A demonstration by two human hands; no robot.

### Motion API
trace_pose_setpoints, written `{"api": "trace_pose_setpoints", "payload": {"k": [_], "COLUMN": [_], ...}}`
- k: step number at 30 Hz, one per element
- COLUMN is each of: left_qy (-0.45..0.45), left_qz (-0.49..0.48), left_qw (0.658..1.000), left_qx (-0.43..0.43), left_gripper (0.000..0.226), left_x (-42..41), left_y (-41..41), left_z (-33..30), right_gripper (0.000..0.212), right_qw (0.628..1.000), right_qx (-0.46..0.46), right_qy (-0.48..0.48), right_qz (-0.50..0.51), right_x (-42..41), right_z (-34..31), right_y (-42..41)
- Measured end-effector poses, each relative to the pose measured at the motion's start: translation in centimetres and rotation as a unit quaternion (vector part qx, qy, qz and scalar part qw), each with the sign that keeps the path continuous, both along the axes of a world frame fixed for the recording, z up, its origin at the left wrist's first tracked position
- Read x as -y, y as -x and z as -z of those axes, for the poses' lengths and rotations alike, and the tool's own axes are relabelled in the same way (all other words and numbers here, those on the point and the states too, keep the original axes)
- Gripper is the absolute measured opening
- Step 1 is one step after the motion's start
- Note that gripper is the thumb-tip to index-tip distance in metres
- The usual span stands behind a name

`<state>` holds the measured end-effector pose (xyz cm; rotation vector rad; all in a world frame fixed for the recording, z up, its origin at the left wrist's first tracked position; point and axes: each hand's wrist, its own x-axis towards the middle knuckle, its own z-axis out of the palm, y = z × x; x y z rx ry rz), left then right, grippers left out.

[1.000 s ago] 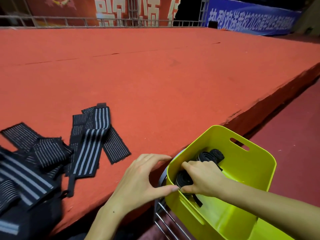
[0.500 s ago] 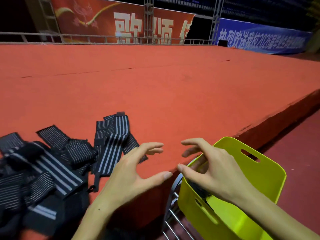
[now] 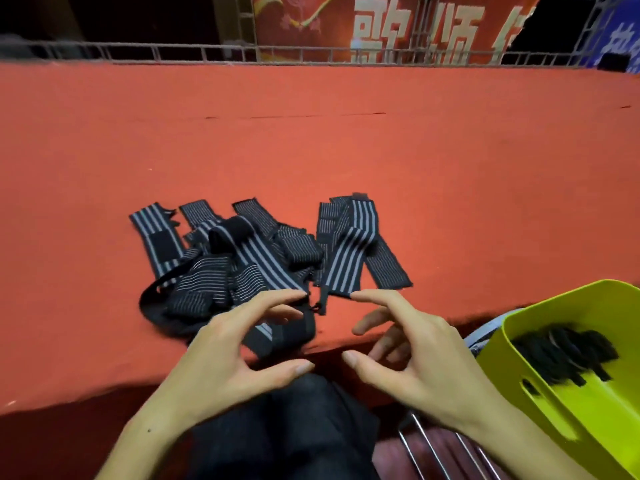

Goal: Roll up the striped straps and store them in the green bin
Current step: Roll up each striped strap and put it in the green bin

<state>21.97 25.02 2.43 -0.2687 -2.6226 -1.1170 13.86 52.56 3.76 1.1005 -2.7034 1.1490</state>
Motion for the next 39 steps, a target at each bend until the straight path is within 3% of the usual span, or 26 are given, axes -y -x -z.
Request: {"api": "trace_pose_setpoints", "payload": {"k": [9,14,20,33,39], "left_qy": [0.070,0.166,0.202,0.215,0.175], "left_qz": [-0.010,0.052,0.099,0.173,0.186], "left_qw": [0.993,0.963,0.932,0.917,0.929], "left_qx": [0.100,0.204,0.286,0.289,0.267], "left_gripper": [0.081,0.088,0.089,0.081,0.062], "left_x": [2.6,0.5,-1.2,-3.0,-3.1], "left_y": [-5.3,-6.2,-6.7,-7.3,-7.2], "left_z": [3.9,7.4,11.2,14.6,14.7], "right_gripper": [0.064,0.064,0.063,0.061,0.059], "right_qw": [0.994,0.990,0.987,0.982,0.984], "right_qx": [0.043,0.072,0.094,0.130,0.119], "right_qy": [-0.068,-0.079,-0.088,-0.093,-0.090], "right_qz": [-0.078,-0.092,-0.096,-0.101,-0.095], "right_x": [3.2,2.7,2.1,1.8,1.5], "right_z": [4.2,6.0,7.6,9.1,8.6], "right_y": [-2.0,-2.5,-3.0,-4.0,-4.1]}}
